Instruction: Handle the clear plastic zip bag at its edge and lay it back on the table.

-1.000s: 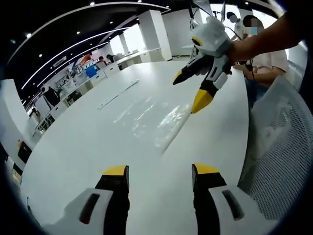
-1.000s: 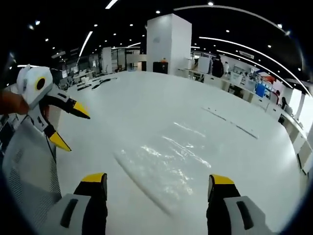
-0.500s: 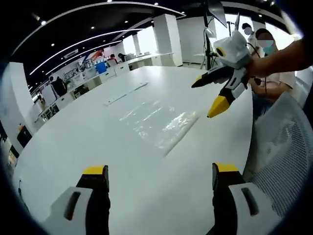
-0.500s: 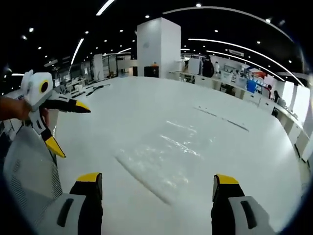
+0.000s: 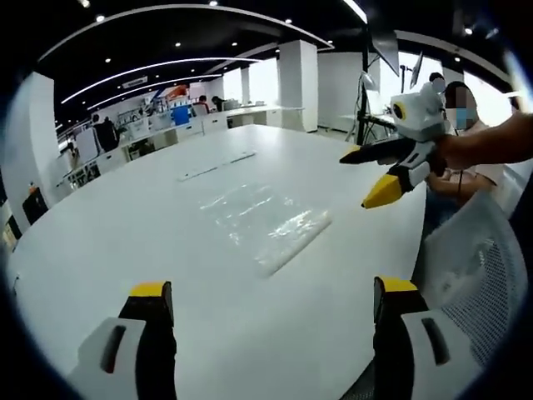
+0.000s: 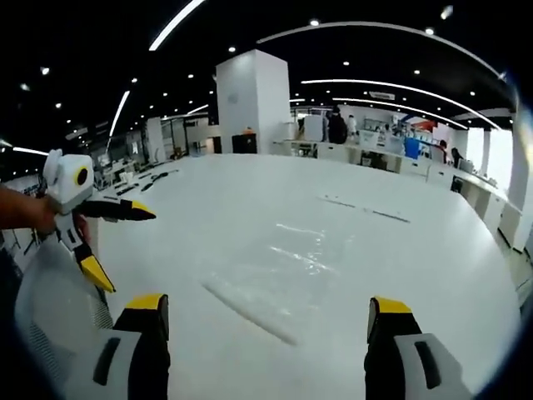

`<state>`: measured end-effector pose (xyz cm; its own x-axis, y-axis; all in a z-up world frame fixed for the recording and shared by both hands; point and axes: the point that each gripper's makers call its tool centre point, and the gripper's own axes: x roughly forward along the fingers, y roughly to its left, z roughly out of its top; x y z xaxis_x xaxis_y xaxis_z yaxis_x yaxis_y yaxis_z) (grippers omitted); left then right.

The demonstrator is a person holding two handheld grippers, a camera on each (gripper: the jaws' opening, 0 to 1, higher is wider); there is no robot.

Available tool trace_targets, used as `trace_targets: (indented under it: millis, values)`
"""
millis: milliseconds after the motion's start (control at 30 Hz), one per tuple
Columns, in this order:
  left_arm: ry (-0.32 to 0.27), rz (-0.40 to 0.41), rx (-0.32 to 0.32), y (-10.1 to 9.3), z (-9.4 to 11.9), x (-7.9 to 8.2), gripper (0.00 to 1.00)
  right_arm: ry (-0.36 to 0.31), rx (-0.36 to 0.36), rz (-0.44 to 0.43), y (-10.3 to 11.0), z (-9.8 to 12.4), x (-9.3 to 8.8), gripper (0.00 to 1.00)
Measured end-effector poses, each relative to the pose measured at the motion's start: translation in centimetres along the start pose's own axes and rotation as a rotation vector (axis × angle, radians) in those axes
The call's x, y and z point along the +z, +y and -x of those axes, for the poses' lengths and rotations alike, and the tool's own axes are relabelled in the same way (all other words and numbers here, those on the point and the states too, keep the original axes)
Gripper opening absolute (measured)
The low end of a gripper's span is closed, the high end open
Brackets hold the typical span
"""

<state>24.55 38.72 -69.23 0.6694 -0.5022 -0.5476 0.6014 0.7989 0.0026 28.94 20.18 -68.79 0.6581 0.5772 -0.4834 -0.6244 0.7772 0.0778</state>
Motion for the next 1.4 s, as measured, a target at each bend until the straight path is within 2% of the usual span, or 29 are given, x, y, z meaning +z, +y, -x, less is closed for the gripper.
trace_targets:
  millis: [100, 167, 267, 400, 667, 867, 1033, 1133, 1200, 1400]
  values:
    - [-0.018, -0.044, 0.009, -0.2, 0.5, 0.5, 0.99, -0.01, 0.001, -0.02, 0.4, 0.5, 0.0, 1.0]
    - [-0.001, -0.061, 0.016, -0.1, 0.6, 0.1, 0.99, -0.016, -0.028, -0.008, 0.1, 1.0, -0.1, 1.0]
    - [0.001, -0.062, 0.021, 0.0, 0.7, 0.0, 0.99, -0.032, -0.036, -0.002, 0.9, 1.6, 0.1, 1.0]
    - [0.013, -0.056, 0.027, -0.2, 1.1, -0.1, 0.99, -0.019, -0.031, 0.003, 1.4, 1.9, -0.2, 1.0]
    - [0.0, -0.057, 0.03, -0.3, 2.0, -0.2, 0.99, -0.004, -0.031, -0.015, 2.0, 3.2, -1.1, 1.0]
    - [-0.025, -0.046, 0.019, -0.9, 2.7, -0.5, 0.99, -0.047, -0.042, -0.038, 2.3, 4.2, -1.4, 1.0]
    - [-0.049, -0.077, 0.032, -1.2, 3.1, -0.5, 0.98, -0.073, -0.064, -0.033, 2.4, 4.8, -1.6, 1.0]
    - [-0.055, -0.091, 0.037, -1.4, 3.1, -0.4, 0.98, -0.086, -0.087, -0.009, 2.3, 5.0, -1.6, 1.0]
    - [-0.069, -0.07, 0.038, -1.4, 3.1, -0.3, 0.98, -0.104, -0.101, 0.017, 2.3, 5.1, -1.4, 1.0]
    - [-0.085, -0.057, 0.039, -1.2, 3.2, -0.9, 0.98, -0.12, -0.089, 0.031, 2.6, 5.1, -1.2, 1.0]
